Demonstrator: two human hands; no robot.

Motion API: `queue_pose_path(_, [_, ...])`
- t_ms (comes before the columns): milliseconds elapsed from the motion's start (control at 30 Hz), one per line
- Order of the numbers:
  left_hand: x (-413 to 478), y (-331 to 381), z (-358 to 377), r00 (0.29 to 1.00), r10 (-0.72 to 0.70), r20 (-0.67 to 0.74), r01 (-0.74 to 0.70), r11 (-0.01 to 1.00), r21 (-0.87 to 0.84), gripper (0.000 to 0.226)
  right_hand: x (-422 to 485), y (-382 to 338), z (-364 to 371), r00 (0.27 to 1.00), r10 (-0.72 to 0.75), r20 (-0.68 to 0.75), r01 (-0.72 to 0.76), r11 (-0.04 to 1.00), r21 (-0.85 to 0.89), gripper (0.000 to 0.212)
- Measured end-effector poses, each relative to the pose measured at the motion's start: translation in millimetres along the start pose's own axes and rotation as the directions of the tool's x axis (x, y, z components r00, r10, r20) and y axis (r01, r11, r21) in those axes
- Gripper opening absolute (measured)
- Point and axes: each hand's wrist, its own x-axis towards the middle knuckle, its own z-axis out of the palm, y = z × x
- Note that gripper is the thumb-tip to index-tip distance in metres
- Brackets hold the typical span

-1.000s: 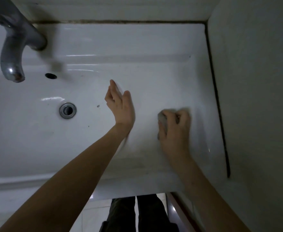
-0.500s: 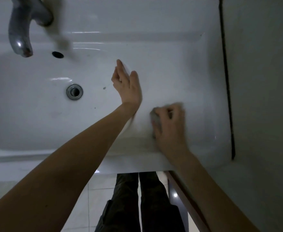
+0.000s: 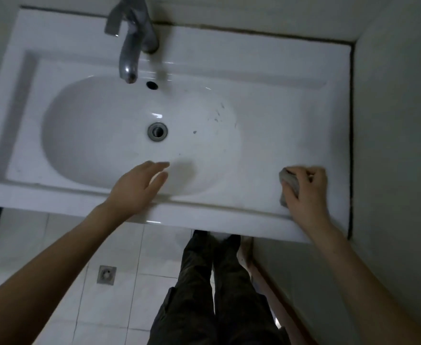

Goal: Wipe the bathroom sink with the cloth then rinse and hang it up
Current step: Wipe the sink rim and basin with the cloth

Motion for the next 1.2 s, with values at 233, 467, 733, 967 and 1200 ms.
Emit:
queue_pose_path(233, [-46.1,-69.4,-5.2,0.99,0.128,-0.052,-0.101,0.929,0.355,0.046,-14.7,-54.1,54.3,0.973,-0.19,0.128,0.21,0.963,-0.168,0.022])
queue_pose_path(467, [-43.9,-63.9,-4.9,0.985,0.148,-0.094,-0.104,0.923,0.37,0.048,-2.9,-160.5,128.7,0.894,-0.349,0.28,0.383,0.921,-0.076,0.022])
queue_pose_path(733, [-44.1,-63.1,-5.8,0.991,0.111,-0.078,-0.078,0.935,0.347,0.056,40.6,-130.8,42.8,0.997,-0.069,0.043,0.034,0.838,0.545,0.024])
queue_pose_path(967, [-41.9,-73.3,0.8,0.987,0.131,-0.096,-0.085,0.922,0.378,0.056,123.1,-25.4,34.9,0.924,0.149,-0.353,-0.193,0.977,-0.093,0.034])
queue_pose_path(1200, [-41.9,-79.5,0.8,0.993,0.082,-0.084,-0.046,0.93,0.364,0.059,144.5,-100.8,88.3,0.974,-0.094,-0.206,0.094,0.996,-0.012,0.021])
